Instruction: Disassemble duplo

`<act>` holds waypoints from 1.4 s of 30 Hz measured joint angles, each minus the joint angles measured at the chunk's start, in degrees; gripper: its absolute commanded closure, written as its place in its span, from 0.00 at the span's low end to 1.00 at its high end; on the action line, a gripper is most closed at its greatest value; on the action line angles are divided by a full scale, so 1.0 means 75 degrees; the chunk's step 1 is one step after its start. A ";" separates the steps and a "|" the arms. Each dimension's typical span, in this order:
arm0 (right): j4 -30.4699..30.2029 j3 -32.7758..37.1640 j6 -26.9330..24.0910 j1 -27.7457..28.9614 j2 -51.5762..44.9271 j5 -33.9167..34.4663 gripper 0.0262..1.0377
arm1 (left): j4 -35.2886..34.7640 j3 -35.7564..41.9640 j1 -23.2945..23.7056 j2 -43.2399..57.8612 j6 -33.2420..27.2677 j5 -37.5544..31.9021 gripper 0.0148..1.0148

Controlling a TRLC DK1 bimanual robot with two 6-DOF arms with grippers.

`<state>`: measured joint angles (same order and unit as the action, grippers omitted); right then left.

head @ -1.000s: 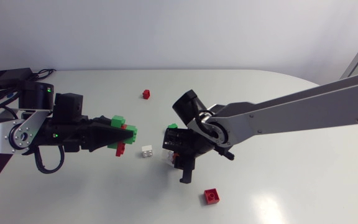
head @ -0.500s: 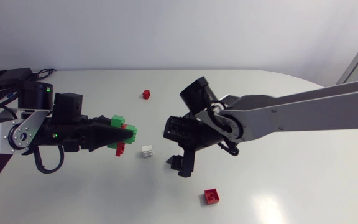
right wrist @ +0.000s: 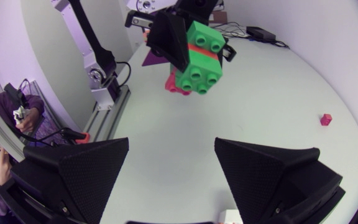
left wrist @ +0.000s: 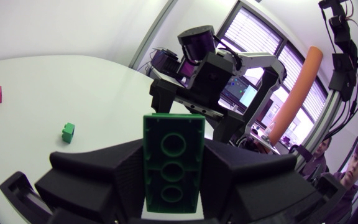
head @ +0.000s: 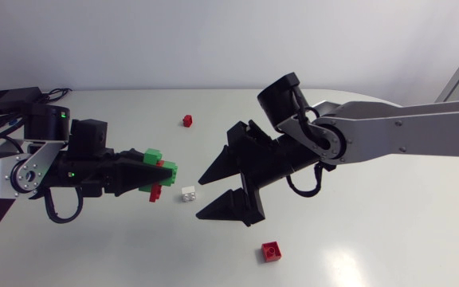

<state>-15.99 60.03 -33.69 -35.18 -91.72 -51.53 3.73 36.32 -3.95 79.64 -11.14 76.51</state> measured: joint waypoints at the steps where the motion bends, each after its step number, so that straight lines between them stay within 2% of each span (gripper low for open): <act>1: 0.0000 0.0015 0.0032 0.0000 -0.0009 -0.0201 0.04 | -0.0003 -0.0038 -0.0073 -0.0055 0.0000 0.0000 0.68; 10: 0.0006 0.0262 0.0321 -0.0020 -0.0530 -0.0734 0.04 | -0.0015 -0.0204 -0.0379 -0.0391 -0.0172 0.0000 0.68; 18: 0.0003 0.0286 0.0437 -0.0082 -0.0682 -0.1478 0.08 | -0.0020 -0.0458 -0.1000 -0.0589 -0.0329 0.0000 0.68; 23: 0.0006 0.0286 0.0452 -0.0119 -0.0682 -0.1547 0.11 | -0.0044 -0.0472 -0.1110 -0.0589 -0.0344 0.0000 0.63; 36: 0.0286 0.0286 0.0924 -0.0233 -0.0682 -0.1606 0.14 | -0.0047 -0.0551 -0.1393 -0.0589 -0.0405 -0.0204 0.63; 39: 0.0385 0.0286 0.0985 -0.0233 -0.0682 -0.1609 0.26 | -0.0047 -0.0551 -0.1408 -0.0589 -0.0428 -0.0236 0.63; 42: 0.0411 0.0286 0.1014 -0.0233 -0.0682 -0.1623 0.31 | -0.0047 -0.0551 -0.1408 -0.0589 -0.0431 -0.0239 0.63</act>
<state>-12.91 62.17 -26.09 -36.93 -96.84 -63.70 3.38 32.18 -14.50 75.22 -14.37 74.72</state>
